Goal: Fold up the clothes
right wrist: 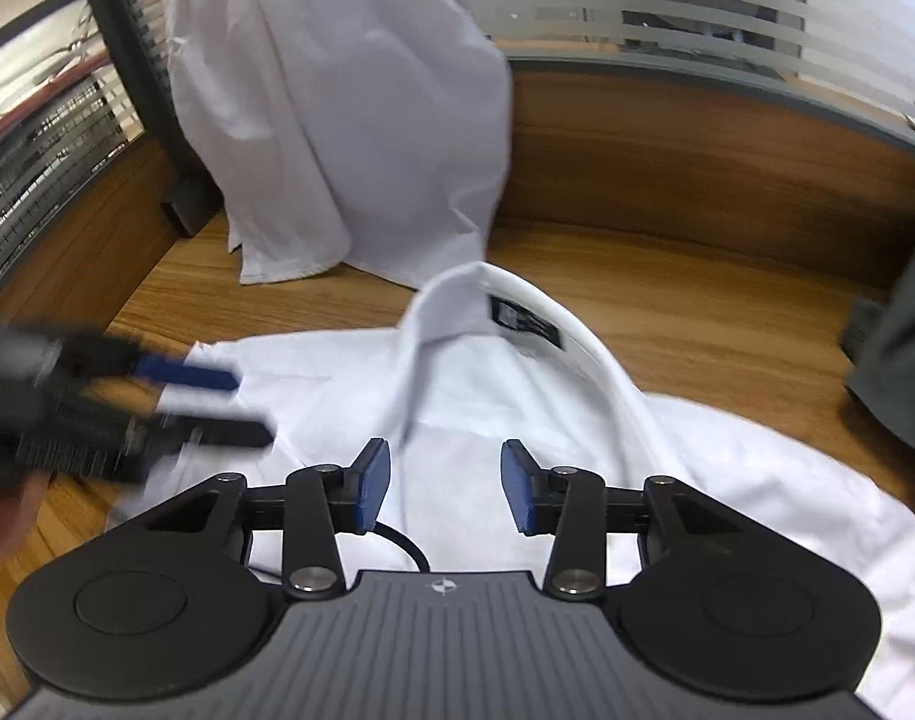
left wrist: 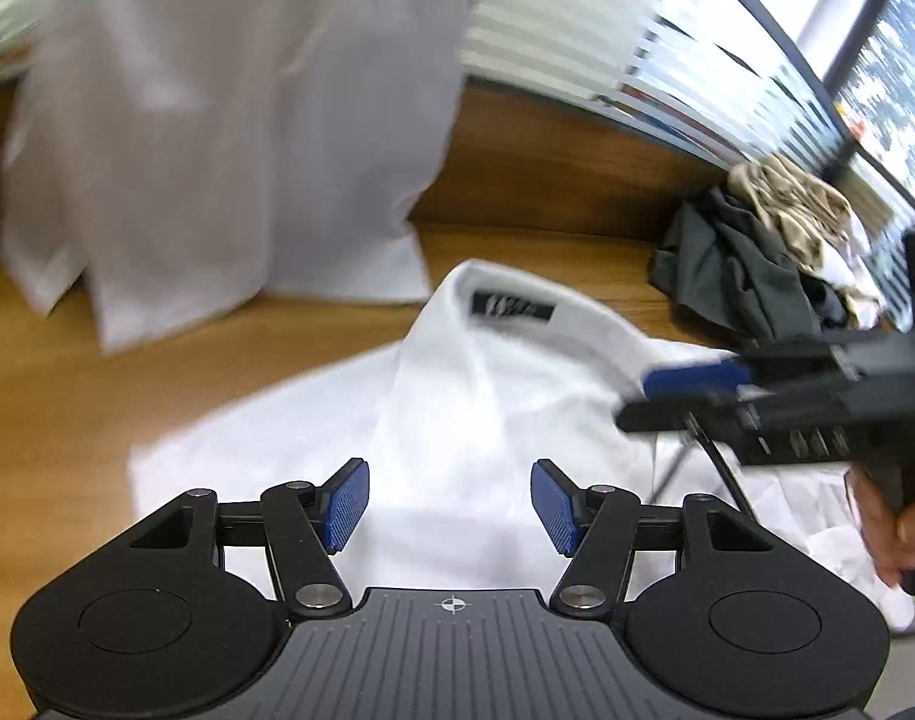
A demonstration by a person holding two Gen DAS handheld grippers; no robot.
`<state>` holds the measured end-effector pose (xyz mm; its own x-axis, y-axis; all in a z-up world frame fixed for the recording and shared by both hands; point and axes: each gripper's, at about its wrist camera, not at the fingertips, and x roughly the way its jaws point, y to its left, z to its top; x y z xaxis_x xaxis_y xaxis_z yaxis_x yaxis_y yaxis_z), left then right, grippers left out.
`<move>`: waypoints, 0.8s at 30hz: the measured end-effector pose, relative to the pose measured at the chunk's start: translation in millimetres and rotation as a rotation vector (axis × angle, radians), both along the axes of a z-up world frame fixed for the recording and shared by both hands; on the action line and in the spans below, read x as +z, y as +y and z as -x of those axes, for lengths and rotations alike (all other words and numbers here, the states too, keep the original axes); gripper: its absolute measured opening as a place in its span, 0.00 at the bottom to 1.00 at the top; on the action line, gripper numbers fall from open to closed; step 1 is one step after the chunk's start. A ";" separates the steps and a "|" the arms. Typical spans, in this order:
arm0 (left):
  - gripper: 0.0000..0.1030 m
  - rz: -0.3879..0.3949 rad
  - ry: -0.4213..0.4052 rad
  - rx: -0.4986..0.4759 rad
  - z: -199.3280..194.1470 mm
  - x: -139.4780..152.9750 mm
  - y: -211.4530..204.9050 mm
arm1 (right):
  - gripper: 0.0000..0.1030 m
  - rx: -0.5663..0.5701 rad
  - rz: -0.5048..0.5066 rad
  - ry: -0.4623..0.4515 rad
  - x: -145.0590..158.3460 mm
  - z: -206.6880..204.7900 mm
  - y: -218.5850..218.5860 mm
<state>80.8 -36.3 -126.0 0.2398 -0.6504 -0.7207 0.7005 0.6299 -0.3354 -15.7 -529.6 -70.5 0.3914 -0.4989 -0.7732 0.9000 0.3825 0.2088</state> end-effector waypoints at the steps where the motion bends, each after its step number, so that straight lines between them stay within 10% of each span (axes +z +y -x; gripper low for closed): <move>1: 0.54 0.003 0.014 0.021 3.3 -3.0 6.6 | 0.52 0.014 0.006 0.008 -1.1 -7.4 -2.9; 24: 0.39 0.077 0.173 0.236 19.0 -38.5 64.7 | 0.55 0.450 0.197 0.497 -49.2 -130.4 28.0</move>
<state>61.8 28.4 -164.5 0.2685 -0.6456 -0.7149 0.4664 0.7365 -0.4899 114.7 -501.7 -119.7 0.2160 -0.5207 -0.8260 0.6162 0.7289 -0.2983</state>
